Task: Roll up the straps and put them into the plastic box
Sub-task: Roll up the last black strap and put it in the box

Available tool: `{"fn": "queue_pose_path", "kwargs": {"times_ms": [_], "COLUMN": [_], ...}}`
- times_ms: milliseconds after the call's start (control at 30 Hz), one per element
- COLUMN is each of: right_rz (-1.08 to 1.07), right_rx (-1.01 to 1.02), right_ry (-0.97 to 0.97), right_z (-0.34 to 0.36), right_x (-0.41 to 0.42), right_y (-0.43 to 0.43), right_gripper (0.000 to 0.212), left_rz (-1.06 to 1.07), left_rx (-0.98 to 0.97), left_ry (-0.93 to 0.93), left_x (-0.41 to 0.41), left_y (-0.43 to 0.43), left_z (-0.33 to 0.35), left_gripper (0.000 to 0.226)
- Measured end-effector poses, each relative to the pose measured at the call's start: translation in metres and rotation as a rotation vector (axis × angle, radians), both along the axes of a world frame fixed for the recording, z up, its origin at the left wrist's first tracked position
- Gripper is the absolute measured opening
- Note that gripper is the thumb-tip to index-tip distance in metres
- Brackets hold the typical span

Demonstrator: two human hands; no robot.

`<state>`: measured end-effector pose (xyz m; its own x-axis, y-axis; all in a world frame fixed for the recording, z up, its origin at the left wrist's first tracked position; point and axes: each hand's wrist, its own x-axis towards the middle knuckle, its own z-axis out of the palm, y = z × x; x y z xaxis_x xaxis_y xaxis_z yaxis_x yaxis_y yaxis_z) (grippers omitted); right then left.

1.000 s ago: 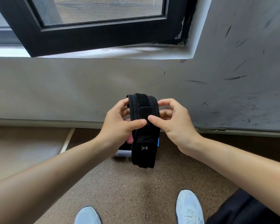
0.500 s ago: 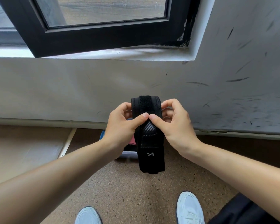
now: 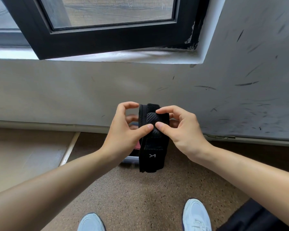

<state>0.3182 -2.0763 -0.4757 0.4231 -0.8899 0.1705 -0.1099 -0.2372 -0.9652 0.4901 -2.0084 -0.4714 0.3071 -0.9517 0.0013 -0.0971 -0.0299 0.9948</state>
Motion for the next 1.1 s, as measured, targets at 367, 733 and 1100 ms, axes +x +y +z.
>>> {"fn": "queue_pose_path", "kwargs": {"times_ms": [367,733,1100], "right_rz": [0.017,0.165,0.521], "right_rx": [0.003,0.163,0.046], "right_ry": [-0.035,-0.002,0.209], "right_z": [0.0,0.002,0.022], "right_x": [0.0,-0.007,-0.021], "right_y": [0.003,-0.012,-0.029], "right_gripper": [0.021,0.021,0.028], "left_rz": [-0.059,-0.164,-0.627], "left_rx": [0.015,-0.01,0.056], "left_ry": [0.039,-0.248,-0.501], "left_x": [-0.002,0.027,0.043], "left_y": [-0.002,-0.011,-0.013], "left_z": [0.004,0.003,-0.002], "left_gripper": [0.029,0.011,0.055]}}
